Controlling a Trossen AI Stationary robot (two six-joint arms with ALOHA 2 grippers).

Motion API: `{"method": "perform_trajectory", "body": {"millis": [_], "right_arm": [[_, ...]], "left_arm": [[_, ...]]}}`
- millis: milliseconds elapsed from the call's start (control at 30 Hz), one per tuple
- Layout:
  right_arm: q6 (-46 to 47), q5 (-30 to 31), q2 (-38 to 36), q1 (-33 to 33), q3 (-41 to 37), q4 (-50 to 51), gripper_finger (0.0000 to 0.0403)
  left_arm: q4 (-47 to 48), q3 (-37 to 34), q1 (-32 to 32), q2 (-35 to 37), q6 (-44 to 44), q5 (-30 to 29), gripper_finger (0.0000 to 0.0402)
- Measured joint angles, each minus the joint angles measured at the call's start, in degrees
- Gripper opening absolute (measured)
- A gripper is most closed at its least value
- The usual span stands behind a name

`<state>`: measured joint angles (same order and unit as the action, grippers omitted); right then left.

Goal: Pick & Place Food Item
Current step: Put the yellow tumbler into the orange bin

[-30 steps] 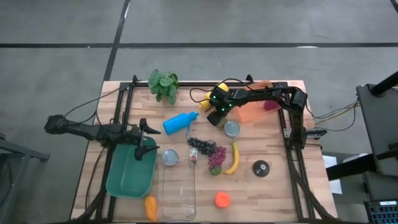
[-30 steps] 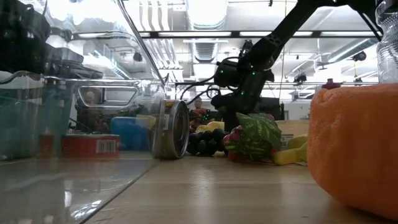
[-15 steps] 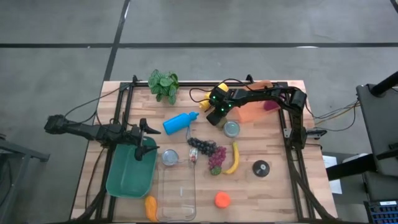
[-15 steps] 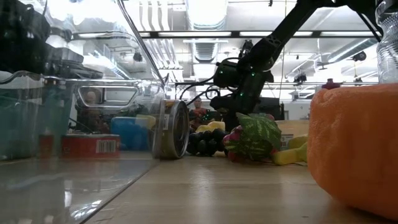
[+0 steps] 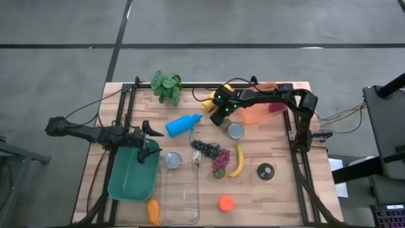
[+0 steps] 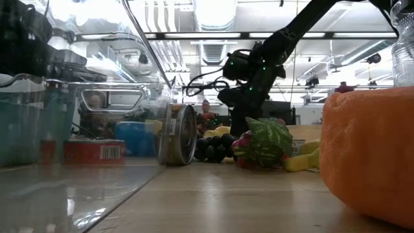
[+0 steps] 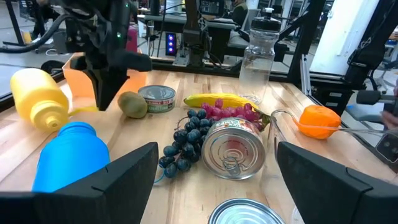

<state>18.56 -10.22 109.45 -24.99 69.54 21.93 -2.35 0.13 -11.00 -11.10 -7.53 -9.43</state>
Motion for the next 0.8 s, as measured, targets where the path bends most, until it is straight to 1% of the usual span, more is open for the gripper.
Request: {"method": "perform_trajectory", "body": {"millis": [467,600,800], "right_arm": [[-3.8,0.2,-5.1,0.0,0.1,-0.3,0.0011],[-5.5,2.0,-8.1,0.3,0.1,-0.3,0.0011],[-8.2,6.6,-12.9,1.2,0.1,-0.3,0.0011]], "left_arm": [[0.0,0.0,0.0,0.0,0.0,0.0,0.0336],[0.0,0.0,0.0,0.0,0.0,0.0,0.0336],[0.0,0.0,0.0,0.0,0.0,0.0,0.0336]]}}
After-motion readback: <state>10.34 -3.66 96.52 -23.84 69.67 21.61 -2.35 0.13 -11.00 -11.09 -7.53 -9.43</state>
